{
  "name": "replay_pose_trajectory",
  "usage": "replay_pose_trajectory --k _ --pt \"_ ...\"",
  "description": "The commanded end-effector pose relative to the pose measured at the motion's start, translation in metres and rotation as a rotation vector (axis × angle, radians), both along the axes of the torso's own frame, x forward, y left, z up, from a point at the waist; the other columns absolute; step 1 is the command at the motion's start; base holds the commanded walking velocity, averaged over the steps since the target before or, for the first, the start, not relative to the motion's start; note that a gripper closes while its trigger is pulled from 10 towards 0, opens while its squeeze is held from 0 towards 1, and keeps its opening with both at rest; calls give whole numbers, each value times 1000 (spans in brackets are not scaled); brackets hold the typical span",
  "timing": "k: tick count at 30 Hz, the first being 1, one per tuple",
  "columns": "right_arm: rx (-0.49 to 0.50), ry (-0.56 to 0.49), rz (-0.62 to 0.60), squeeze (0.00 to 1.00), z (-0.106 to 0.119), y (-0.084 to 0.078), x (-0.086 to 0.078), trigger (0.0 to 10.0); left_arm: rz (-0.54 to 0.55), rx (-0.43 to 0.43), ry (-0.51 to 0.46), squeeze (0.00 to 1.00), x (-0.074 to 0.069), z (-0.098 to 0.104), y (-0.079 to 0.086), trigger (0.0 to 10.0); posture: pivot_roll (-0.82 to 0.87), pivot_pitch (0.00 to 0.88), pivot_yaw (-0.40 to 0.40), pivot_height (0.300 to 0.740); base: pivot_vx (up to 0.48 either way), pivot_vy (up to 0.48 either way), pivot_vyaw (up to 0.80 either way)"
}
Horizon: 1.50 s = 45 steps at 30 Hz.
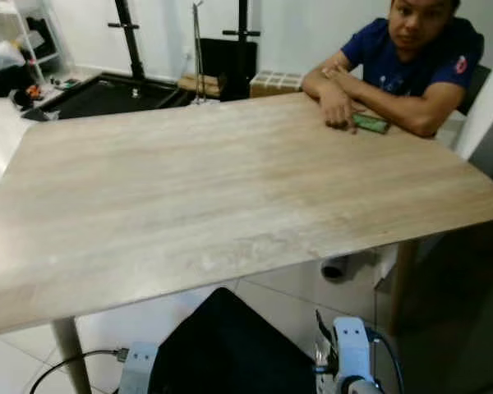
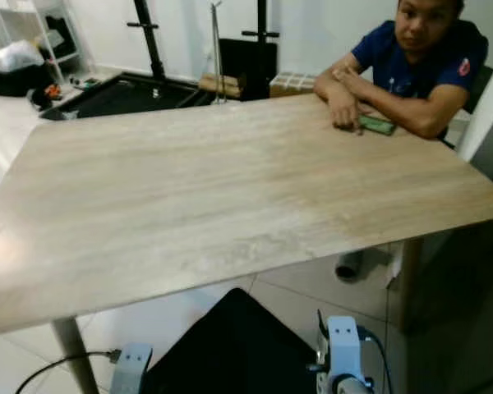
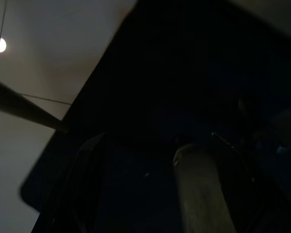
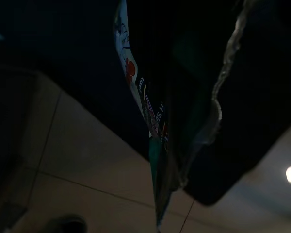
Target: Restocking fridge
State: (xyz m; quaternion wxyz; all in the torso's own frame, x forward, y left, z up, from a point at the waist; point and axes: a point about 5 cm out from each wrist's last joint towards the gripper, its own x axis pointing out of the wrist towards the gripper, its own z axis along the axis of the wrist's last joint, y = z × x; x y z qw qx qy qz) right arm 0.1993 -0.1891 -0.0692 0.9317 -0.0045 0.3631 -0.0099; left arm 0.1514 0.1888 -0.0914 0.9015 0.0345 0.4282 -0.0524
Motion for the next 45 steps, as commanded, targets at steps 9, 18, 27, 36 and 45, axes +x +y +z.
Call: replay_pose_trajectory --k 9,18,27,36,45 --pt "1 12 -19 0 -2 -6 -6 10000 -11 -8 3 0 -5 -2 -4 10000 -91 54 23 740 0 0 -800" --pt "-6 18 -23 0 -4 -8 -9 10000 4 4 46 0 -12 -7 -10 10000 -97 59 28 740 0 0 -800" --pt "-4 4 -37 0 -1 -10 -5 10000 -32 -3 47 0 -8 -7 -28 10000 -113 52 33 740 0 0 -800" --pt "-14 9 -44 0 -2 -14 -8 10000 -51 1 41 0 -6 -6 -30 10000 -118 46 37 740 0 0 -800" --pt "-21 8 -67 0 -2 -17 -10 10000 -67 17 46 0 -9 -6 -17 10000 -129 41 49 740 0 0 -800"
